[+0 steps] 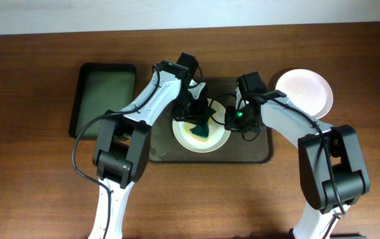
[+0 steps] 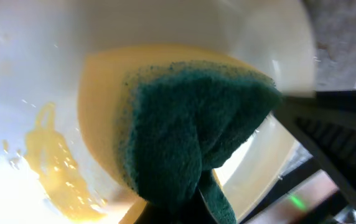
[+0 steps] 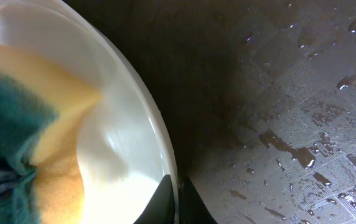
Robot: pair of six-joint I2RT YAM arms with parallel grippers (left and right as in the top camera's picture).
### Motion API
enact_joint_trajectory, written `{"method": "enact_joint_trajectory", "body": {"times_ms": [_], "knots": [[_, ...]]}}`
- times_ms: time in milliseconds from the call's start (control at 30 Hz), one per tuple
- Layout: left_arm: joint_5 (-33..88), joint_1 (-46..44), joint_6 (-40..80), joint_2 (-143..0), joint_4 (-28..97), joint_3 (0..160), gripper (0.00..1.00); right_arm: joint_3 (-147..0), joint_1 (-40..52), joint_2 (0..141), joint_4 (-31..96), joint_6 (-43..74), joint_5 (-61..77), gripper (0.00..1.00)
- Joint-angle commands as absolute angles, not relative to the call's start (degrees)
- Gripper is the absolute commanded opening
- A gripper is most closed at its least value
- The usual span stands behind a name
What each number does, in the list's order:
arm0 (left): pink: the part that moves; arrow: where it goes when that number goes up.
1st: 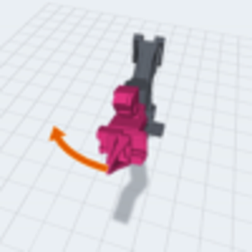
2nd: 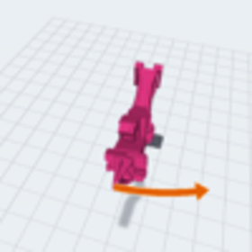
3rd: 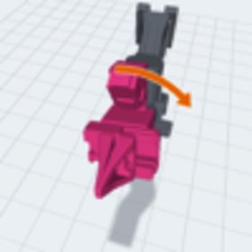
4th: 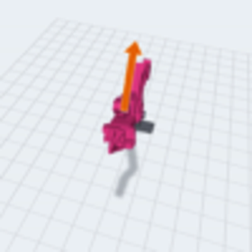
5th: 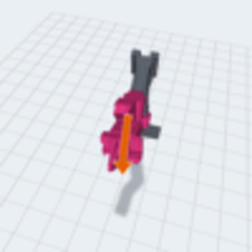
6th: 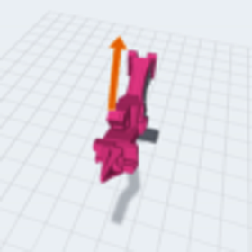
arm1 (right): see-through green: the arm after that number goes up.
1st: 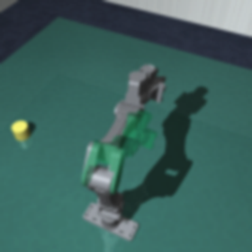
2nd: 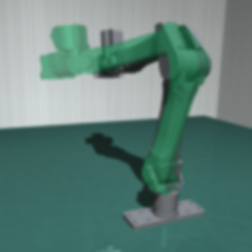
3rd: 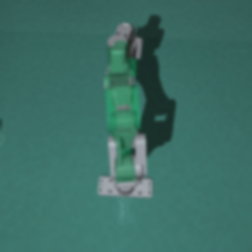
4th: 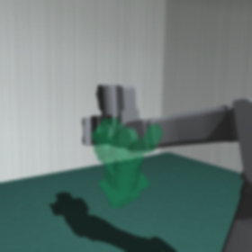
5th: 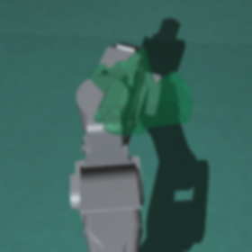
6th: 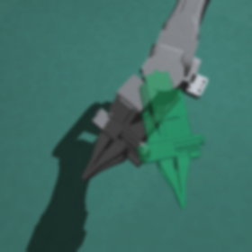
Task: Clean dirty plates on tray and stack at the side
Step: 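Scrub the white plate with the sponge while the right gripper holds it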
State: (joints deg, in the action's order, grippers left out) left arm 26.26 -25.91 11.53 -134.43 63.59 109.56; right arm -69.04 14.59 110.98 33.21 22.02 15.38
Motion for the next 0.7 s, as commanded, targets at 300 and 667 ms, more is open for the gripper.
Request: {"method": "enact_joint_trajectory", "body": {"times_ms": [300,667], "knots": [[-2.4,-26.1,10.6,-135.3,62.1,99.2,0.0,-68.8,14.3,112.0,33.4,21.7,15.8,0.04],[-28.5,-26.1,15.8,-135.3,74.0,111.1,0.0,-68.8,14.3,112.0,33.6,21.7,14.3,0.04]]}}
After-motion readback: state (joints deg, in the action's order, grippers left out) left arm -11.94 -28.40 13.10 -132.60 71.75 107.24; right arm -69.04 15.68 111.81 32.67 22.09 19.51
